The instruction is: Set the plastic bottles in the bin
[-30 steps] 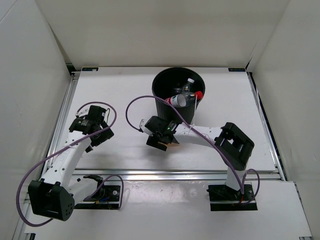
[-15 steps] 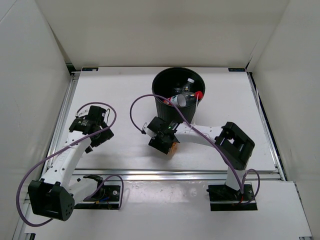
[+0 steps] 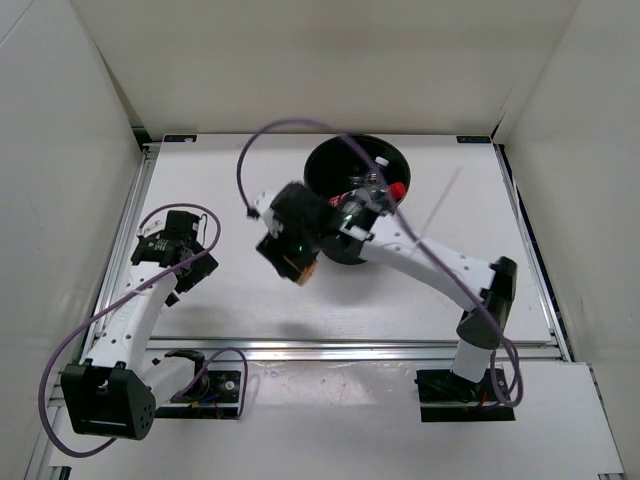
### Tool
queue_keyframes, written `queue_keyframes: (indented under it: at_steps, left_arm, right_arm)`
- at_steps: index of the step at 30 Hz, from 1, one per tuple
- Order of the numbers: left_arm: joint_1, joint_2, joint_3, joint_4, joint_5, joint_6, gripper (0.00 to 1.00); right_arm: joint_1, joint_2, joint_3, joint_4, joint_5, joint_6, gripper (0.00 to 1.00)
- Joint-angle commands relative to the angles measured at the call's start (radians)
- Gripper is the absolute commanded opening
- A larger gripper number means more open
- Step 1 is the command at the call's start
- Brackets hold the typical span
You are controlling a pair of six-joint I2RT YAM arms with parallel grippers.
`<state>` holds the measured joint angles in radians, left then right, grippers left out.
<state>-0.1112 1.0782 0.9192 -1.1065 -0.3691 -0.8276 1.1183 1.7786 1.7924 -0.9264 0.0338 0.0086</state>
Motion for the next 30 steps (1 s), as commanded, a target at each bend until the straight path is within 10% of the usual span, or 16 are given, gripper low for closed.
queue_keyframes:
  at_steps: [1,4,12,17,30]
  left_arm:
    - [0.028,-0.014,-0.025,0.054,0.025,-0.022,1.0]
    - [0.038,-0.014,-0.036,0.065,0.041,-0.022,1.0]
    - [0.038,-0.024,-0.054,0.074,0.07,-0.022,1.0]
    - [0.038,-0.044,-0.074,0.074,0.07,-0.012,1.0]
    - [0.038,-0.096,-0.033,0.074,-0.02,0.031,1.0]
  right_arm:
    - [-0.057,-0.078,0.272,-0.14,0.107,0.018,0.44]
    - [-0.158,-0.056,0.513,-0.154,0.152,0.007,0.48]
    - [-0.414,-0.038,0.525,-0.025,0.077,0.008,0.56]
    - [-0.425,-0.015,0.47,-0.002,0.06,0.056,1.0]
    - [-0.632,-0.235,0.295,-0.054,0.14,0.412,1.0]
